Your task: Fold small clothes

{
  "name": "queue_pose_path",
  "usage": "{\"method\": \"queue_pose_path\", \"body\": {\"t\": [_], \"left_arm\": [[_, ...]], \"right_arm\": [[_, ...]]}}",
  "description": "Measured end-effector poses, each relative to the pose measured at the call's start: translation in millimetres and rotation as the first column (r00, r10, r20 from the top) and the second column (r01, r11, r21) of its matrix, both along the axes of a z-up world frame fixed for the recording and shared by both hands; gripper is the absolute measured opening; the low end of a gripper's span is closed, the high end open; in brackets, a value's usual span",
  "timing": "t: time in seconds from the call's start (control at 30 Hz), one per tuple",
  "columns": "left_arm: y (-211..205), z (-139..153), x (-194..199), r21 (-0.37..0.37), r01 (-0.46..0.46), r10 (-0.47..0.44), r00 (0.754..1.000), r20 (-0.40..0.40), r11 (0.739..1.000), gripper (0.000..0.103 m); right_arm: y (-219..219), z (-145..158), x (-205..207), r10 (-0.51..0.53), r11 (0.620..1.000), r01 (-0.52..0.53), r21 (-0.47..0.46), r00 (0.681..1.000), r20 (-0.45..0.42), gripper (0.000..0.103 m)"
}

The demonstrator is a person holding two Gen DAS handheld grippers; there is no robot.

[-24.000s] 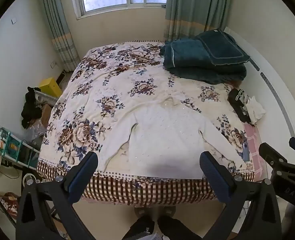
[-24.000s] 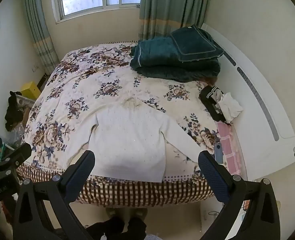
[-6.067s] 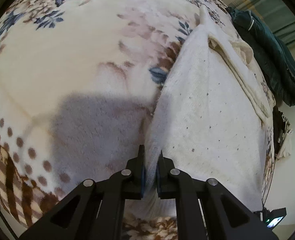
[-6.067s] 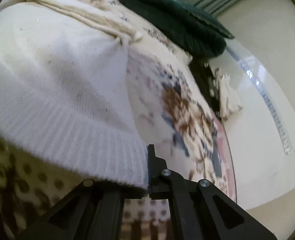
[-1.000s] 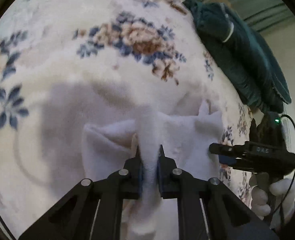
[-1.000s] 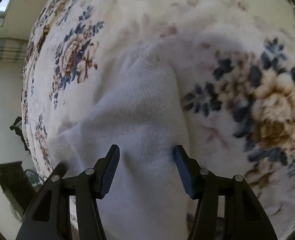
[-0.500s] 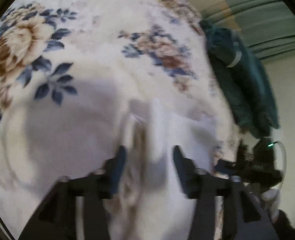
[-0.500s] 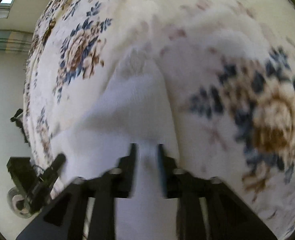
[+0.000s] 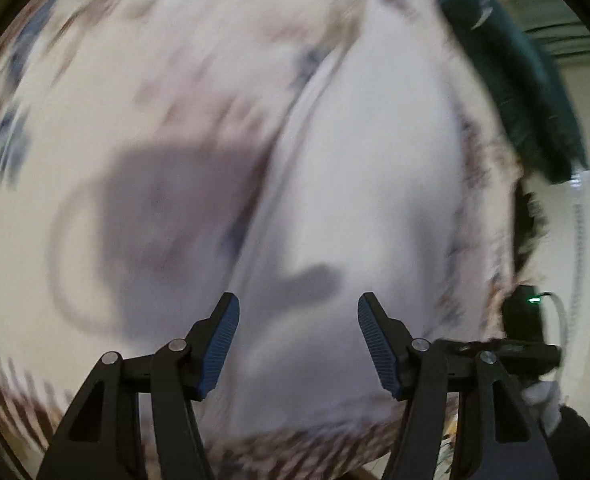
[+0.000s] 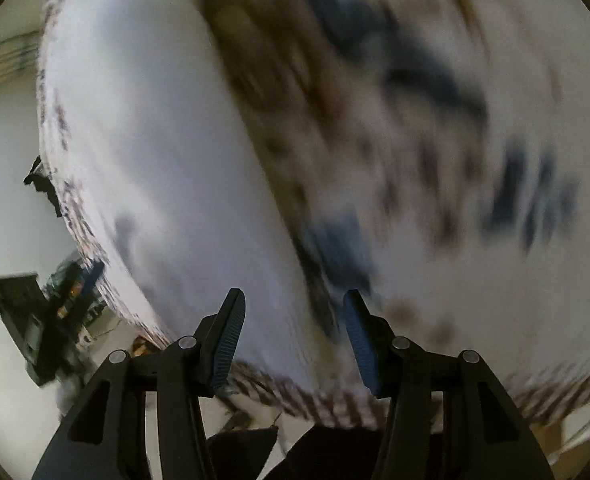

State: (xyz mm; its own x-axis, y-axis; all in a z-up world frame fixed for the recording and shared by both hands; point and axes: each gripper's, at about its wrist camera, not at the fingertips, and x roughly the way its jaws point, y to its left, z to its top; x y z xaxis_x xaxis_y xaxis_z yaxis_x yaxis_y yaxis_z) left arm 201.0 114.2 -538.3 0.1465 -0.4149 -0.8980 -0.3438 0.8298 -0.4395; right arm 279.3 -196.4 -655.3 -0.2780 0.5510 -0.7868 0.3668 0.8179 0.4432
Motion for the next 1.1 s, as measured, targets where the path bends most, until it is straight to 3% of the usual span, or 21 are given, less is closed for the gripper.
{"method": "queue_pose_path", "body": {"t": [0.07,0.1,0.13,0.2,0.47,0.53,0.67,0.7,0.83,0.87,0.9,0.97,1.0,1.1], "left_arm": [[-7.0,-13.7,-17.5,0.033,0.009,-0.008,1.000,-0.028,0.999,0.059],[-9.5,-16.8,-21.6,0.036,0.010,-0.009,1.000,-0.028,0.999,0.057],[-14.2,-20.3,-25.1,0.038,0.017,-0.017,1.000,-0.015,0.999,0.042],[-19.4,-23.0,-30.0,0.063,0.027,-0.027,1.000,0.001,0.998,0.008],[3.0,3.9,-47.9,0.056,-0.017,0.011,0.994,0.107,0.998,0.008],[9.7,2.5,-46.1,0.066,-0.014,0.006,0.994,0.109,0.998,0.008],[25.5,-29.9,-45.2,0.010,-0.050,0.049,0.998,0.033,0.999,0.013],[30.1,-35.2,-46.4,-0.039,-0.062,0.063,0.998,0.018,0.997,0.019],[41.1,-24.9,-56.1,-0.098,-0.058,0.061,0.998,0.026,0.994,0.060],[43.2,-23.3,-58.0,-0.108,-0.059,0.062,0.998,0.029,0.992,0.064],[44.9,-23.5,-59.2,-0.141,-0.059,0.065,0.997,0.036,0.988,0.067],[45.2,-33.0,-55.8,-0.191,-0.051,0.058,0.998,0.030,0.980,0.067],[43.8,-42.6,-50.5,-0.214,-0.038,0.044,0.999,0.024,0.976,0.067],[36.0,-55.1,-38.8,-0.238,0.018,-0.008,0.999,0.042,0.971,0.067]], "right_arm": [[3.5,-5.3,-17.5,-0.036,0.999,0.035,0.006,0.999,0.016,0.051],[6.6,-7.1,-25.1,-0.057,0.998,0.056,0.012,0.998,0.027,0.044],[10.2,-9.0,-29.3,-0.068,0.997,0.067,0.025,0.997,0.033,0.040],[16.8,-10.2,-36.2,-0.072,0.997,0.071,0.009,0.996,0.055,0.009],[44.4,19.8,-58.2,-0.061,0.995,0.073,-0.071,0.985,0.164,0.004],[64.3,25.3,-59.7,-0.005,0.996,0.021,-0.088,0.985,0.174,0.004],[85.9,4.9,-61.7,0.047,0.988,-0.027,-0.154,0.991,0.128,0.004],[89.8,0.5,-59.8,0.043,0.989,-0.025,-0.148,0.992,0.119,0.004],[89.4,-5.1,-58.6,-0.033,0.997,0.038,-0.074,0.997,0.071,0.009],[87.4,-4.7,-59.1,-0.045,0.997,0.049,-0.054,0.997,0.063,0.020],[86.4,-4.6,-59.9,-0.062,0.998,0.064,-0.027,0.996,0.060,0.041],[83.5,-6.5,-63.4,-0.108,0.994,0.106,0.031,0.992,0.071,0.061],[86.6,-12.0,-64.4,-0.128,0.988,0.120,0.099,0.989,0.073,0.061],[90.5,-31.4,-66.7,-0.146,0.978,0.136,0.156,0.988,0.053,0.062]]}}
